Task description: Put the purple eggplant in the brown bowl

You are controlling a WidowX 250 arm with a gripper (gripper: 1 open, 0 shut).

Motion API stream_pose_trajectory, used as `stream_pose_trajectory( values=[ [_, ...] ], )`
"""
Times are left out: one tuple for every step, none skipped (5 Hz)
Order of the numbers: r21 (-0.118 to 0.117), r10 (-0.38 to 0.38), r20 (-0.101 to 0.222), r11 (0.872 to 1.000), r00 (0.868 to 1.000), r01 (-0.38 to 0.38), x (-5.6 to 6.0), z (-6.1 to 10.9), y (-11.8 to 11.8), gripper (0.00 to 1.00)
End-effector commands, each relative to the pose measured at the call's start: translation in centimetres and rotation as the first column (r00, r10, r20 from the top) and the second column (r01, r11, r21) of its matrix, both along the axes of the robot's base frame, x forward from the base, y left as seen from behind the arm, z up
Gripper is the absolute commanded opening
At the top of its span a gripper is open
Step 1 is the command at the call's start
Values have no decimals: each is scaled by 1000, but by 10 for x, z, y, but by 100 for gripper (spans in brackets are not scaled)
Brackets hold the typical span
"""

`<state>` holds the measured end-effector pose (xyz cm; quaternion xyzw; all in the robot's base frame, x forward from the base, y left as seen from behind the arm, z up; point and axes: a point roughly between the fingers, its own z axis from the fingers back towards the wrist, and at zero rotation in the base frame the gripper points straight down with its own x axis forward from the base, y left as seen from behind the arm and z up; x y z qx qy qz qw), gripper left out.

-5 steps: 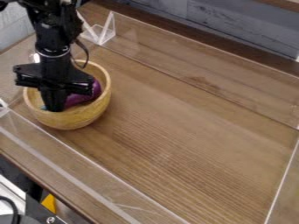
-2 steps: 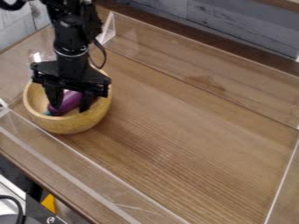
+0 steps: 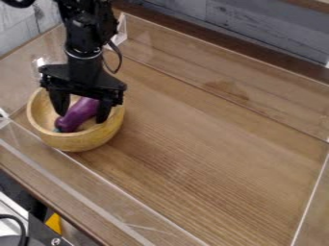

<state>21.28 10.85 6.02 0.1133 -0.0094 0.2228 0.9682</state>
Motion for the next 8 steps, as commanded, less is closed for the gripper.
stream_pose_trajectory(
  values=[
    [21,35,38,999,999,-35,8,10,4,100],
    [24,65,37,998,997,-66,8,10,4,100],
    [27,96,36,995,995,-97,8,11,3,100],
    [31,169,35,985,985,-170,4,6,12,100],
    [34,241,34,970,970,-243,0,2,21,100],
    [37,183,34,982,983,-184,-5,9,28,100],
    [37,123,34,992,992,-124,-11,17,35,0],
    [38,107,34,993,994,-108,-10,11,36,0]
  ],
)
